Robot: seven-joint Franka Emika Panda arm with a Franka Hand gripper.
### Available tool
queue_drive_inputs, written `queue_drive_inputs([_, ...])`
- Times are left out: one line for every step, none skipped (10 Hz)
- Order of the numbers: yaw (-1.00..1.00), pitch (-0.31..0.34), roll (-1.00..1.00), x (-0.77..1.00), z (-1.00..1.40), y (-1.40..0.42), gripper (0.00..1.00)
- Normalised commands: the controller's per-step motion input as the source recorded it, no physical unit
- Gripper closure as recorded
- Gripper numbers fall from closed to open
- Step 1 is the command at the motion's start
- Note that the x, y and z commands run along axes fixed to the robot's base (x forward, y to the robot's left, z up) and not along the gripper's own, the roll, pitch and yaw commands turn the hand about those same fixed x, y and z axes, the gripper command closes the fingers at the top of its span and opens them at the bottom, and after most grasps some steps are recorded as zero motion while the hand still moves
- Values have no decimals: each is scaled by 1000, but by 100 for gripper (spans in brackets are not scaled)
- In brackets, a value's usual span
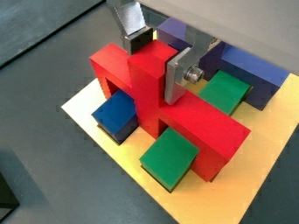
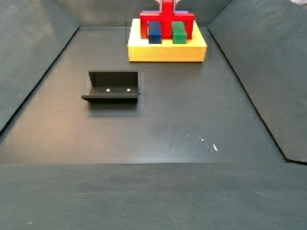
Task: Pick up the red object. Move up. Move to above the board. Insert the red object.
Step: Insert the red object.
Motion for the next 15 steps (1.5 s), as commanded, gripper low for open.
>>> queue_drive_inputs([0, 0, -49, -31, 29, 0, 100])
queue_drive_inputs([0, 0, -91, 0, 66, 0, 100])
queue_drive_inputs([0, 0, -113, 0, 80, 57, 100])
queue_drive_inputs([0, 0, -146, 0, 160, 83, 100])
queue_drive_inputs([0, 0, -150, 0, 129, 26, 100])
queue_drive_inputs([0, -24, -117, 0, 0, 0, 100])
queue_drive_inputs([40, -91, -70, 0, -43, -26, 100])
queue_drive_inputs([26, -100, -56, 0, -83, -9, 100])
queue_drive_inputs([20, -106, -89, 0, -83, 0, 100])
queue_drive_inputs([23, -121, -164, 0, -69, 0, 100])
queue_drive_inputs([0, -107, -129, 0, -71, 0, 100])
queue_drive_inputs([0, -84, -83, 0, -9, 0, 100])
queue_drive_inputs([0, -66, -17, -29, -14, 26, 100])
queue_drive_inputs([0, -60, 0, -66, -54, 43, 100])
queue_drive_inputs([0, -106, 0, -163, -171, 29, 100])
